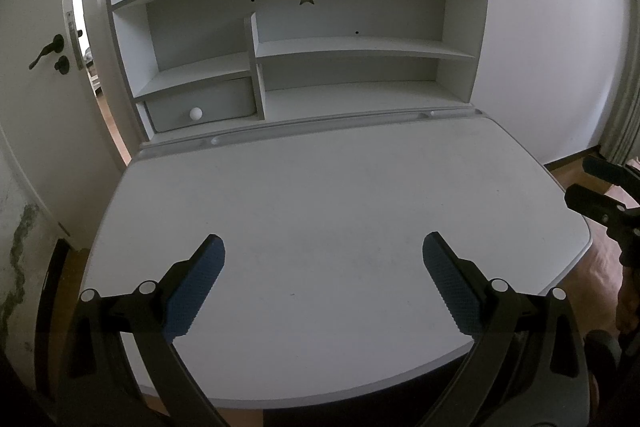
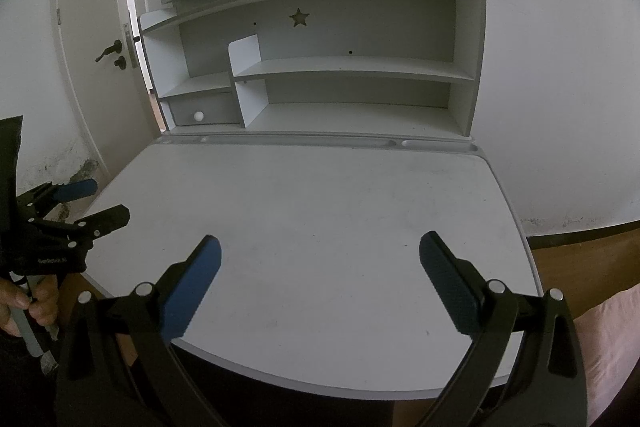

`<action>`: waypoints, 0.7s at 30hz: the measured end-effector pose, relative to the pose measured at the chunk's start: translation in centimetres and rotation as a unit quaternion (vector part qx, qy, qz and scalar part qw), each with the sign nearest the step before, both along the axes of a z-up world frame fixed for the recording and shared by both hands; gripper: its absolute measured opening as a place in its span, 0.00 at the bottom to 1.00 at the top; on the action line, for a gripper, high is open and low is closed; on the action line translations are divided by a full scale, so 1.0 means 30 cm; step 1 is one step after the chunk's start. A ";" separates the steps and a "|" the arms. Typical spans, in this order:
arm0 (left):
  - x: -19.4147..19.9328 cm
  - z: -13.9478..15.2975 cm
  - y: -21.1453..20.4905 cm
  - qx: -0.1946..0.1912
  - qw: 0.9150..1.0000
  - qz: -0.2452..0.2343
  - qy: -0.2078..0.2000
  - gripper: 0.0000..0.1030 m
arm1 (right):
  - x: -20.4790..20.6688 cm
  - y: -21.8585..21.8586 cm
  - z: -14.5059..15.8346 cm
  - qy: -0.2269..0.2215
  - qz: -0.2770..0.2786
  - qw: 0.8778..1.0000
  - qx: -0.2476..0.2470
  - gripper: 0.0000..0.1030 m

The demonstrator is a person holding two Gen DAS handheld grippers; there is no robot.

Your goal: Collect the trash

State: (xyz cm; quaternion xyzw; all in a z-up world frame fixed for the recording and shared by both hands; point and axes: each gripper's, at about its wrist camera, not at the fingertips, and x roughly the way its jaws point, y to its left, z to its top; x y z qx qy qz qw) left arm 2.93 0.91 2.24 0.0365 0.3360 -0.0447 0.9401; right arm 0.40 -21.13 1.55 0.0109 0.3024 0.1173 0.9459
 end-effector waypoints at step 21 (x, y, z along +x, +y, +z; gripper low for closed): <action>-0.004 -0.004 -0.006 -0.001 1.000 0.003 0.002 0.93 | 0.001 -0.001 0.002 0.001 0.001 1.000 -0.001 0.93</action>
